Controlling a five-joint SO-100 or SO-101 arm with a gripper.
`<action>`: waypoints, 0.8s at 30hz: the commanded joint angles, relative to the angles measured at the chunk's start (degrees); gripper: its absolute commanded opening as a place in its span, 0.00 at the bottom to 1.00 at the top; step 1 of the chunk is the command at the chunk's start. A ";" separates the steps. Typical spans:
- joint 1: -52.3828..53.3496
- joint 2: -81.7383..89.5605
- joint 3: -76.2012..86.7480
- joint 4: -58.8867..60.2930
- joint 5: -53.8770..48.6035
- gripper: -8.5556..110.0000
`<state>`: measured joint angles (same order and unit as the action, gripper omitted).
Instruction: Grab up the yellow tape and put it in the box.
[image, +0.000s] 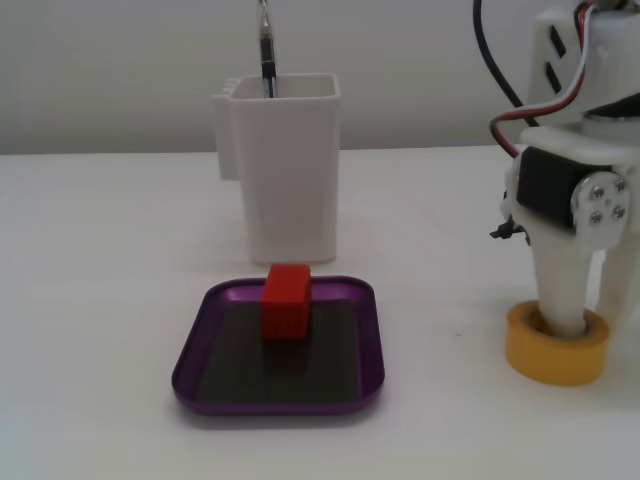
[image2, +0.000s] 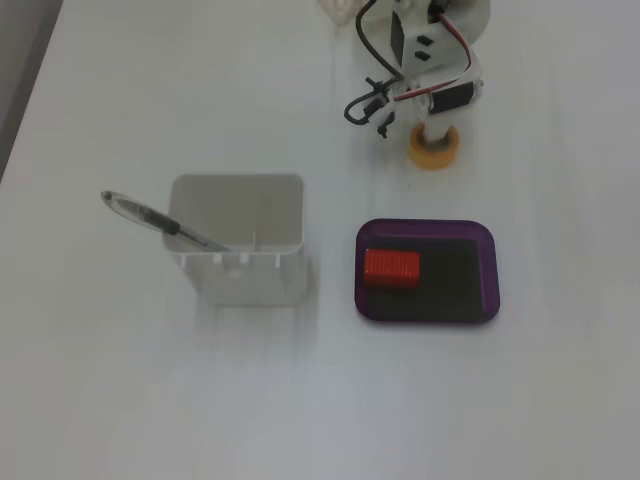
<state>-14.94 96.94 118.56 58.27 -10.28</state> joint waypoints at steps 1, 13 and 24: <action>0.09 0.70 -2.90 2.55 -0.35 0.07; -0.44 10.81 -24.87 14.85 0.44 0.07; 0.35 5.19 -35.07 9.76 18.98 0.07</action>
<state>-15.03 104.06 88.33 69.79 3.96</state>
